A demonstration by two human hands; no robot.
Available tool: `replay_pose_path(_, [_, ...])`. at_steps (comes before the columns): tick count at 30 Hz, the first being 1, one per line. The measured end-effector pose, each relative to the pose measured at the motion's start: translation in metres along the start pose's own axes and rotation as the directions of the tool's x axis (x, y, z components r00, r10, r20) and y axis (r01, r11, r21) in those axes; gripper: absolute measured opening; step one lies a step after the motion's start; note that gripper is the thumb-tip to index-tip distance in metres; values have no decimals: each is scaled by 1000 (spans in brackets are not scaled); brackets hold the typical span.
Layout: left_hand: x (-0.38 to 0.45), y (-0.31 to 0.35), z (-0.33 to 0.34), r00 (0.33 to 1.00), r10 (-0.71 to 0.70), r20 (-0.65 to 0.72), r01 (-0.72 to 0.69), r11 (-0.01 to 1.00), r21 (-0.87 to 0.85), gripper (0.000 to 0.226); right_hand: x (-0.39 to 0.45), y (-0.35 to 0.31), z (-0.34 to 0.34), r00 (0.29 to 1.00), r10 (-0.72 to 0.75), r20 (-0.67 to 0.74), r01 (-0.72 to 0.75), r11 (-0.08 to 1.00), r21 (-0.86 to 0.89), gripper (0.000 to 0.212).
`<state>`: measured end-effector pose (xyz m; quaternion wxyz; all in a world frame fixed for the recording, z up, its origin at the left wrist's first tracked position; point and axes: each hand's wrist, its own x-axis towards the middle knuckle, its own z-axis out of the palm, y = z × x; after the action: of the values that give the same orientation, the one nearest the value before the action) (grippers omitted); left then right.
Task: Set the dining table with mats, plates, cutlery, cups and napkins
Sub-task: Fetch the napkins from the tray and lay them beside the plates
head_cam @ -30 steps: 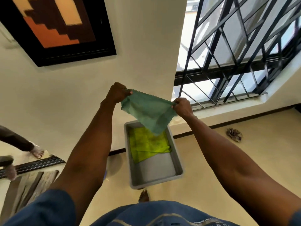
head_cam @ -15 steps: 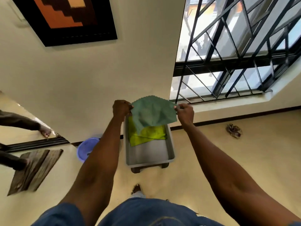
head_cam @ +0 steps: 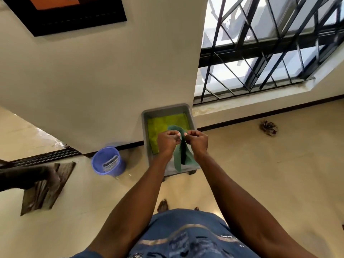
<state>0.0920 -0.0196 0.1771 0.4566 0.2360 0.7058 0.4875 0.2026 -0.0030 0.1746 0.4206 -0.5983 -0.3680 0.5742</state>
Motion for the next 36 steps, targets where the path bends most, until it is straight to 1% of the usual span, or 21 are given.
replay_pose_path(2, [1, -2, 1, 1000, -6, 8, 6, 1000, 3, 15, -6, -1, 3, 999, -11, 40, 9, 999, 31, 7])
replay_pose_path(5, [5, -5, 3, 1000, -9, 29, 8, 1000, 19, 16, -11, 0, 6, 997, -41, 68, 40, 999, 11, 8])
replay_pose_path(8, [7, -6, 2, 999, 0, 48, -2, 999, 51, 25, -11, 3, 7, 997, -60, 57, 63, 996, -56, 11])
replay_pose_path(10, [5, -4, 2, 998, 11, 59, -15, 997, 75, 27, -11, 6, 8, 997, -77, 27, 80, 992, -100, 12])
replay_pose_path(14, [7, -1, 0, 998, 27, 49, -32, 995, 95, 14, -11, 5, 12, 994, -104, -26, 99, 984, -146, 14])
replay_pose_path(17, [9, 1, -1, 998, 34, 48, -39, 993, 109, 17, -10, 2, 15, 991, -129, -33, 122, 977, -173, 14])
replay_pose_path(20, [10, 3, -3, 997, 49, 64, -56, 992, 111, 14, -9, 3, 17, 990, -137, -15, 132, 974, -187, 19])
replay_pose_path(22, [10, 4, -4, 995, 54, 81, -62, 993, 101, 16, -8, 3, 17, 992, -125, 1, 123, 974, -192, 21])
replay_pose_path(23, [11, 4, -5, 995, 49, 85, -57, 994, 95, 18, -8, 3, 18, 994, -110, 8, 109, 976, -189, 23])
replay_pose_path(25, [14, 4, -5, 997, 0, 78, -4, 999, 47, 16, -8, 3, 19, 999, -47, 18, 49, 988, -148, 26])
replay_pose_path(27, [17, 4, -6, 994, -68, 81, 70, 997, -29, 11, -6, 3, 20, 999, 28, 45, -25, 998, -63, 28])
replay_pose_path(29, [18, 3, -6, 990, -98, 101, 106, 991, -87, 10, -3, 2, 22, 992, 109, 55, -111, 994, 17, 31])
replay_pose_path(31, [19, 3, -7, 990, -89, 108, 102, 987, -122, 12, 0, -2, 22, 980, 187, 68, -193, 976, 102, 31])
replay_pose_path(33, [20, 5, -9, 993, -67, 99, 79, 989, -125, 13, 3, -4, 22, 962, 250, 111, -266, 948, 173, 27])
replay_pose_path(36, [24, 8, -14, 994, -34, 108, 45, 994, -100, 14, 8, -4, 22, 946, 280, 164, -307, 934, 180, 18])
